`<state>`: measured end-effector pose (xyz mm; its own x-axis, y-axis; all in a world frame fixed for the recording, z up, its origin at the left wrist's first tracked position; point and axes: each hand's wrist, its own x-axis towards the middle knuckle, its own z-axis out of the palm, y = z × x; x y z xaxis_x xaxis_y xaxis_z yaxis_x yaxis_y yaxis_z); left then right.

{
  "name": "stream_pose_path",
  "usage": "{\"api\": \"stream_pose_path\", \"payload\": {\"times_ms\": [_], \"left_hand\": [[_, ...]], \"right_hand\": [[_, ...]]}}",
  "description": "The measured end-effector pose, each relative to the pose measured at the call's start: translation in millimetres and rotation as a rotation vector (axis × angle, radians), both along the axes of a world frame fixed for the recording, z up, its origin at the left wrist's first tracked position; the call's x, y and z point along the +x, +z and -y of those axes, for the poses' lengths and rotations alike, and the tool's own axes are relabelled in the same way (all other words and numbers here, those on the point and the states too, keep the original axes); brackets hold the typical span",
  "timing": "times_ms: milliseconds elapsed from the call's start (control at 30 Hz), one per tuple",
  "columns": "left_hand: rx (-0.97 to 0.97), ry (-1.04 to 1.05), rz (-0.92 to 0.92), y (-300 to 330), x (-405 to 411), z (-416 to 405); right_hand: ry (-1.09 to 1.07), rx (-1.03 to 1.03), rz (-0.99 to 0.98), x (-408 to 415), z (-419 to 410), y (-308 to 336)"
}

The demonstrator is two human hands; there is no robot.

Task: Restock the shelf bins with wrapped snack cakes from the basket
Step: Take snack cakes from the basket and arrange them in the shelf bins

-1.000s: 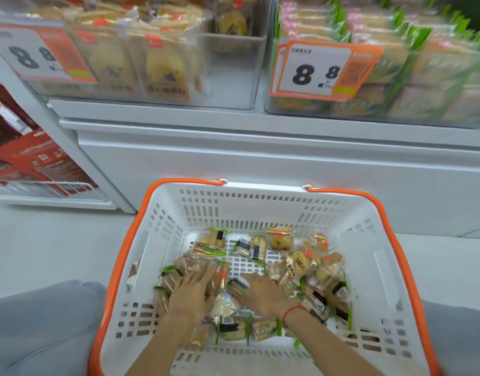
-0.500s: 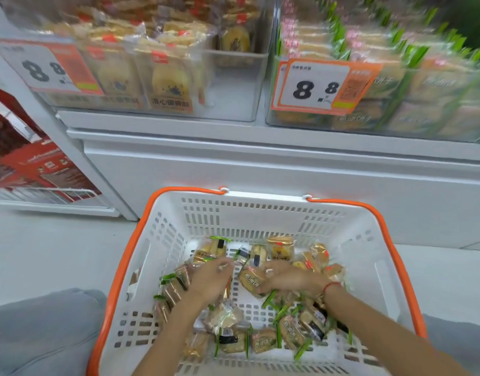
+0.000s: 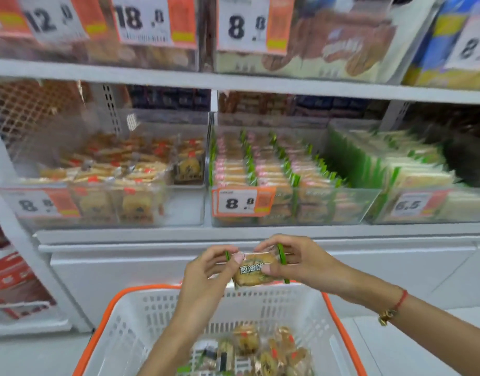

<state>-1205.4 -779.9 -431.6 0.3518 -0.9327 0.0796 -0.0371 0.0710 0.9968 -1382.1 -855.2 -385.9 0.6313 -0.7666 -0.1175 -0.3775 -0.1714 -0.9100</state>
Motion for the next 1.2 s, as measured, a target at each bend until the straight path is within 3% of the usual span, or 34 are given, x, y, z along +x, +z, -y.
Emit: {"api": "stream_pose_path", "payload": {"times_ms": [267,400,500,600,700,833,1067,1200], "left_hand": [[-0.401,0.395,0.456,91.6,22.0,68.1],[-0.218,0.495,0.678,111.9,36.8,118.7],[-0.012,0.448,0.708,109.1,40.2,140.5],[0.077,0.443,0.711,105.0,39.2,148.0],[0.072,0.469,0.733,103.3,38.4,149.0],[0.064,0.490,0.785,101.8,36.9,145.7],[0.062,0.492,0.821,97.2,36.6,143.5],[0.023,0.498,0.811,96.0,38.4,146.4]], "right_hand": [[-0.185,-0.187,0.144,-38.3,11.4,51.3],[-0.317,-0.172,0.187,-54.1,23.9,53.4],[-0.358,-0.208,0.191,-62.5,36.2,56.7],[-0.434,-0.350,0.182,-68.6,60.0,68.3],[-0.501,-0.495,0.103,-68.6,94.9,81.0],[-0.607,-0.748,-0.144,-61.5,156.2,89.9],[-0.636,-0.867,-0.533,-33.7,248.5,79.5],[-0.564,-0.867,-0.490,-24.8,280.1,85.6]]}}
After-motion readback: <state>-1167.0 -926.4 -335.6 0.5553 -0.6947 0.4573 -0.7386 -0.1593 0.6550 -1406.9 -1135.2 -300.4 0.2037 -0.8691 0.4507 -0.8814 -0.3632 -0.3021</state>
